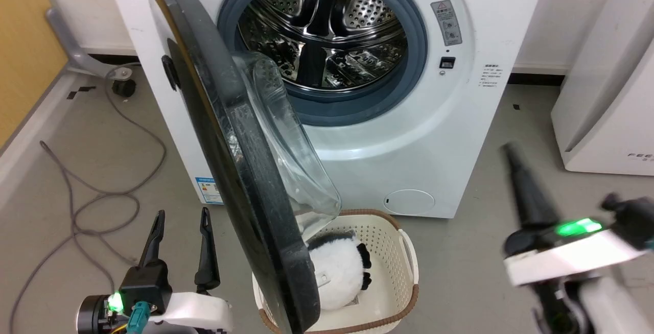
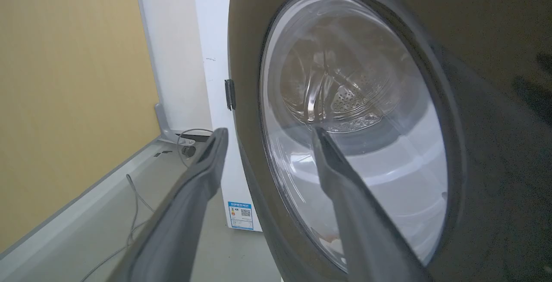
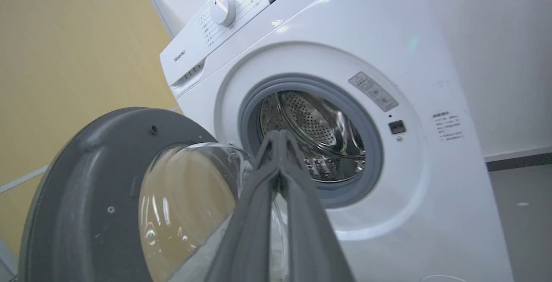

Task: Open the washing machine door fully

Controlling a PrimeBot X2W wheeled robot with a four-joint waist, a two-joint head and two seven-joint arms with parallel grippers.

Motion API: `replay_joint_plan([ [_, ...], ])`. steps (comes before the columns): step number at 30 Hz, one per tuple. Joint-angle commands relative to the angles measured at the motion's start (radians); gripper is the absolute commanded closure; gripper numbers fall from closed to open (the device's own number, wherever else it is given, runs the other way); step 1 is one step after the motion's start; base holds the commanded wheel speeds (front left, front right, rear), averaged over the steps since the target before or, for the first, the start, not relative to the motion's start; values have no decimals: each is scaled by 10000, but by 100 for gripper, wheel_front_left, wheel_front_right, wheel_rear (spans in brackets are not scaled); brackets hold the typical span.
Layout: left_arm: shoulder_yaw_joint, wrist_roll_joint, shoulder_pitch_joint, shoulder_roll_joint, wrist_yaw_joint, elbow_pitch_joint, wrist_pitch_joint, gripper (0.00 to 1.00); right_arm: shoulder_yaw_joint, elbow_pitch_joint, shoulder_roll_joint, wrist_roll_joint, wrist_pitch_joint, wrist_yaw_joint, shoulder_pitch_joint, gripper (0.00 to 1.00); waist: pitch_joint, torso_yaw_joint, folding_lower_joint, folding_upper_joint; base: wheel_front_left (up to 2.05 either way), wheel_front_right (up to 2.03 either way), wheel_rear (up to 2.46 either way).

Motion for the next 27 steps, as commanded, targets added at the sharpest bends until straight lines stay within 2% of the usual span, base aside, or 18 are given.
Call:
replay_joint_plan([
  [1,51,66,157,8,-28,-41,-53,0,-698,-274,299,-1130,-37,10,115,100,-2,-32,0,0,0,0,0],
  [3,78,73,170,8,-29,-73,-53,0,-1437,-630,556,-2815,-39,10,383,100,0,-57,0,0,0,0,0],
  [5,97,79,182,8,-23,-101,-53,0,-2155,-917,1011,-4026,-40,10,691,100,1,-77,0,0,0,0,0],
  [7,108,76,190,8,-16,-124,-53,0,-2610,-1165,1203,-5295,-41,10,976,100,5,-93,0,0,0,0,0],
  [11,129,71,180,8,-33,-118,-53,0,-3206,-1191,1630,-6522,-42,10,1539,100,15,-119,0,0,0,0,0],
  [19,142,54,175,8,-47,-113,-53,0,-3365,-587,1941,-7218,-42,10,2379,100,12,-129,0,0,0,0,0],
  [24,145,27,194,8,-34,-95,-53,0,-3069,-126,1976,-6529,-43,10,2726,100,-14,-128,0,0,0,0,0],
  [25,150,25,199,8,-34,-87,-53,0,-3000,-48,1977,-6410,-43,10,2772,68,-19,-130,0,0,0,0,0],
  [26,158,24,203,8,-35,-80,-53,0,-2967,-14,1978,-6375,-43,10,2793,13,-24,-133,0,0,0,0,0],
  [27,165,21,205,8,-37,-70,-53,0,-2955,4,1978,-6383,-43,10,2807,0,-30,-133,0,0,0,0,0],
])
